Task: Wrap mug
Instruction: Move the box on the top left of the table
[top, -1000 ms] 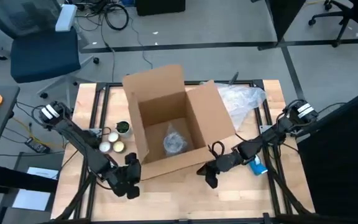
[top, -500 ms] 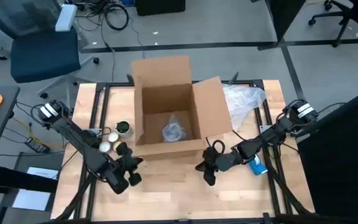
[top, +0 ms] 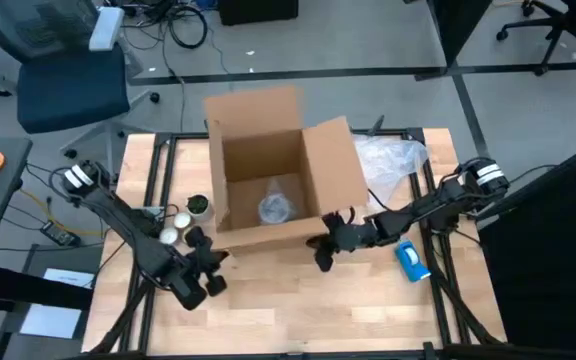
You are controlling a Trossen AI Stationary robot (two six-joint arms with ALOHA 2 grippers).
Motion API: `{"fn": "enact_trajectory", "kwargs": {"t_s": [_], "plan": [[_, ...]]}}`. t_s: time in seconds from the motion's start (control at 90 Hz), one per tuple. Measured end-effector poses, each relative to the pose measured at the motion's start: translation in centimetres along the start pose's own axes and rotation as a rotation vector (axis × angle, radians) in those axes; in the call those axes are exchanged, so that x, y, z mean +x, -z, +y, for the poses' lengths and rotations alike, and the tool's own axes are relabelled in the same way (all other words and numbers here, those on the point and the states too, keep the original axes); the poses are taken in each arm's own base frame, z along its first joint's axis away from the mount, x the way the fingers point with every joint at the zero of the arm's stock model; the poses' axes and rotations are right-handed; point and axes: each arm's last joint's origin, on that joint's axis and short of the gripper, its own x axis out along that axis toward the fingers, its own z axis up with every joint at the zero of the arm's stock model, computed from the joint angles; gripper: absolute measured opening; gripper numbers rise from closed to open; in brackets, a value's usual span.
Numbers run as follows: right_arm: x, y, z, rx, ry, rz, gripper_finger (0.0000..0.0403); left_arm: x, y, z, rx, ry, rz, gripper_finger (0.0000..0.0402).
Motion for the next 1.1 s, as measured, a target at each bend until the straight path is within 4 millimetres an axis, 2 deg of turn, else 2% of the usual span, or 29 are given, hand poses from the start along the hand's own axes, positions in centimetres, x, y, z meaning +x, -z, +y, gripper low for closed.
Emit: {"fn": "enact_trajectory", "kwargs": {"t_s": [0.211,0.378,0.5,0.622,0.789,1.1], "plan": [[0.6,-1.8,-1.3,-0.014,-0.018,-0.033,0.0,-1.9,-1.5,0.9,-0.044,0.004,0.025,0.0],[1.0,-3.2,-2.5,-0.032,-0.019,-0.06,0.0,-1.9,-1.5,0.7,-0.054,0.018,0.02,0.0],[1.1,-3.8,-3.1,-0.052,-0.014,-0.078,0.0,-1.7,-1.8,0.5,-0.085,-0.013,-0.083,0.0],[1.1,-3.8,-2.9,-0.063,-0.026,-0.087,0.0,-1.7,-2.3,0.6,-0.158,-0.049,-0.202,0.0],[0.9,-3.4,-2.0,-0.117,-0.066,-0.088,0.0,-1.4,-2.6,1.5,-0.178,-0.13,-0.255,0.0],[0.8,-3.4,-1.6,-0.15,-0.068,-0.118,0.0,-1.3,-2.9,2.5,-0.141,-0.234,-0.368,0.0]]}}
